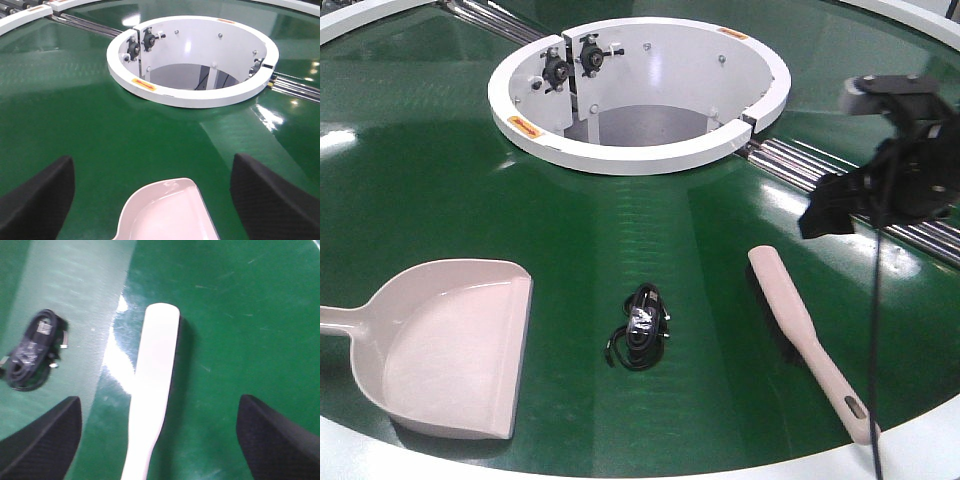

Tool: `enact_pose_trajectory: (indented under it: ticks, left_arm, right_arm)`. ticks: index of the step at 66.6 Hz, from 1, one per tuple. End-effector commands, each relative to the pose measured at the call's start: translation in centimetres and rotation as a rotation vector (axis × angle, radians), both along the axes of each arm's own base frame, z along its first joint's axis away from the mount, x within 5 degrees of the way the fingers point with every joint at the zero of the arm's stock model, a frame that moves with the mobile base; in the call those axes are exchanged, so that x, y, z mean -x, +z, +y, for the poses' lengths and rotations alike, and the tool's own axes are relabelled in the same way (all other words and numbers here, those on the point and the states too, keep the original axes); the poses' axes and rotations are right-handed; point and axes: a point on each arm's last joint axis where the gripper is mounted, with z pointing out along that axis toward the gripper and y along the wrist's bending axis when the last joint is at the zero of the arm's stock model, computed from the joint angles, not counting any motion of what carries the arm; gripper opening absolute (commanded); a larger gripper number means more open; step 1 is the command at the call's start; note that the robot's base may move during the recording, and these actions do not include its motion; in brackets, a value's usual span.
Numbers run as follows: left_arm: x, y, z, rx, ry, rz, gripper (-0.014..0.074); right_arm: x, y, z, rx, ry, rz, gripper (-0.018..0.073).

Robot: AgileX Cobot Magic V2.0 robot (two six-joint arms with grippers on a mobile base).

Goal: Clean and inspect green conveyor with broom and dustpan
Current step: 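Lower the right gripper onto the beige brush handle and grasp it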

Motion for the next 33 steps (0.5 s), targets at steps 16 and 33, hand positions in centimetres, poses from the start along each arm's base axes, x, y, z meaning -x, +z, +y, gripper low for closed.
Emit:
enact_pose_trajectory:
  ticks: [16,33]
  left_arm:
    - [0.2,1.1,-0.1,0.017,-0.007,-0.043,0.0590]
    - [0.3,1.0,-0.2,0.015,-0.013,-0.023,0.0590]
  right_arm:
    - [-3.6,-2.4,3.9,0.133,-0.018,0.127,0.0589]
    - [-5.5,-5.4,4.3,0.143,-0.028,0.223,0.0589]
